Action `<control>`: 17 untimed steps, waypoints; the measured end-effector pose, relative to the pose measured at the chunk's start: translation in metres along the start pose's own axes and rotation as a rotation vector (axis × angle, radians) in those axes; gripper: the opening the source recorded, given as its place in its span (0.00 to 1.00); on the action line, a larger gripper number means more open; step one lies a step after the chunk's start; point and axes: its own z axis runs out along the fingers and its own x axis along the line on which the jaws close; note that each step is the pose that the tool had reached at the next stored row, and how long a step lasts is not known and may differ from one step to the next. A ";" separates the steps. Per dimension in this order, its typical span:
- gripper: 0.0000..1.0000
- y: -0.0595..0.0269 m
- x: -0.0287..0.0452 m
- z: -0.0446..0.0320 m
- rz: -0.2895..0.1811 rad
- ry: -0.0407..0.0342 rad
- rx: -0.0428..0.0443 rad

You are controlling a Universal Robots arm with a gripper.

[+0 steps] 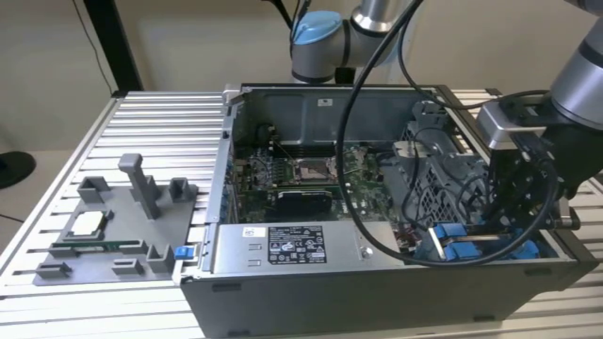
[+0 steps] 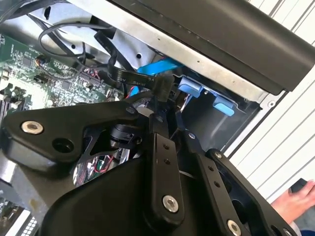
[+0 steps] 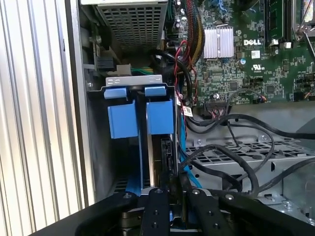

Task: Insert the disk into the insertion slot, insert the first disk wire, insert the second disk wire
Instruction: 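Insert the first disk wire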

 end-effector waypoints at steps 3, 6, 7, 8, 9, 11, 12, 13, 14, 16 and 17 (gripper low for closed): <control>0.00 0.0000 0.0000 0.0000 0.000 -0.0003 0.0000; 1.00 0.0000 0.0000 0.0003 0.001 -0.0012 -0.0001; 1.00 -0.0001 -0.0001 -0.0013 0.002 -0.0017 0.0001; 1.00 -0.0002 -0.0003 -0.0045 0.004 -0.0027 0.0001; 1.00 -0.0002 -0.0005 -0.0093 0.005 -0.0021 0.0002; 1.00 -0.0002 -0.0011 -0.0187 0.006 -0.0017 0.0002; 1.00 -0.0003 -0.0014 -0.0231 0.006 -0.0016 0.0002; 1.00 -0.0002 -0.0016 -0.0275 0.006 -0.0010 0.0003; 1.00 -0.0002 -0.0018 -0.0304 0.006 -0.0012 0.0002; 1.00 -0.0002 -0.0022 -0.0365 0.006 -0.0012 0.0002; 1.00 -0.0002 -0.0023 -0.0384 0.006 -0.0011 0.0003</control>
